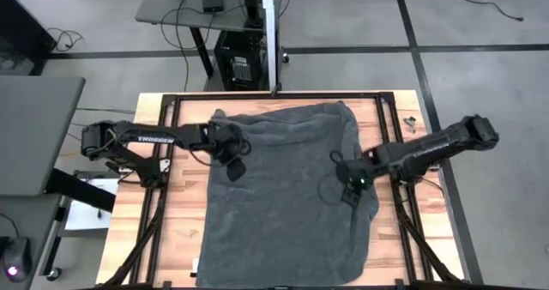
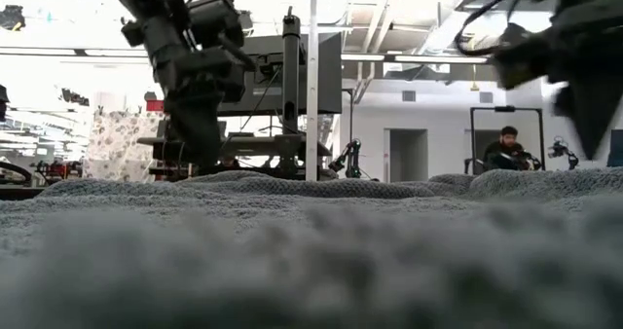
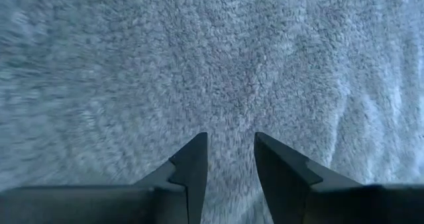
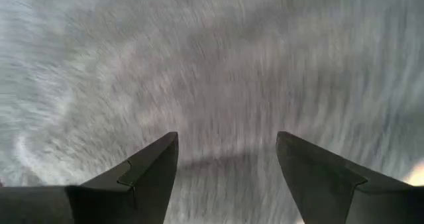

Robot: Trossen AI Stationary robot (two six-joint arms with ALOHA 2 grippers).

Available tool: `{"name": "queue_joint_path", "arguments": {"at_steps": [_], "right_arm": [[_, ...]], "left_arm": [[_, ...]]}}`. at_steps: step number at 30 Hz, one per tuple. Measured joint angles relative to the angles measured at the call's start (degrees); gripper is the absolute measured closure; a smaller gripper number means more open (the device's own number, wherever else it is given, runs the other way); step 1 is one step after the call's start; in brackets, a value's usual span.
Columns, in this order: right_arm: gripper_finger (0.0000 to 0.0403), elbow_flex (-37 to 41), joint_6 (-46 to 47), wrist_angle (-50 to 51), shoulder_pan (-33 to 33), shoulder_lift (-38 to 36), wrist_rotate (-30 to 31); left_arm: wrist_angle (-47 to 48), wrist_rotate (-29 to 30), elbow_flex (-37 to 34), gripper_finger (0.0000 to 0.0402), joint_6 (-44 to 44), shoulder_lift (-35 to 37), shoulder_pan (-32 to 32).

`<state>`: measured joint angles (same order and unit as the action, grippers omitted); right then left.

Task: Roll towel
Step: Fold the black towel

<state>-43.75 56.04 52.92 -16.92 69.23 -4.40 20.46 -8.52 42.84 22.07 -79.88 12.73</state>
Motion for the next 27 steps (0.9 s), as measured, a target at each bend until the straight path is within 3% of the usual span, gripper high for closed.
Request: {"name": "queue_joint_path", "arguments": {"at_steps": [3, 6, 15, 21, 27], "right_arm": [[0.0155, 0.2, 7.2, 0.7, -5.3, 1.3, 4.6], [0.0155, 1.4, 10.8, 0.3, -8.6, 4.4, 4.9], [0.0155, 4.0, 21.3, -7.2, -21.0, 12.1, -1.2], [0.0155, 4.0, 34.1, -10.2, -30.8, 10.8, -4.6], [0.0155, 4.0, 34.4, -8.1, -27.8, 1.8, -1.8]], "left_arm": [[-7.5, 0.2, -4.8, 0.0295, 1.5, 0.0, 0.2], [-11.9, 0.3, -8.8, 0.0295, 1.7, 0.0, 0.6], [-1.0, 5.0, -12.5, 0.0296, 2.4, 0.4, 1.0], [4.2, 8.8, -12.0, 0.0296, 4.2, 0.5, 1.0], [8.6, 9.8, -4.5, 0.0296, -0.1, 1.6, 1.0]]}}
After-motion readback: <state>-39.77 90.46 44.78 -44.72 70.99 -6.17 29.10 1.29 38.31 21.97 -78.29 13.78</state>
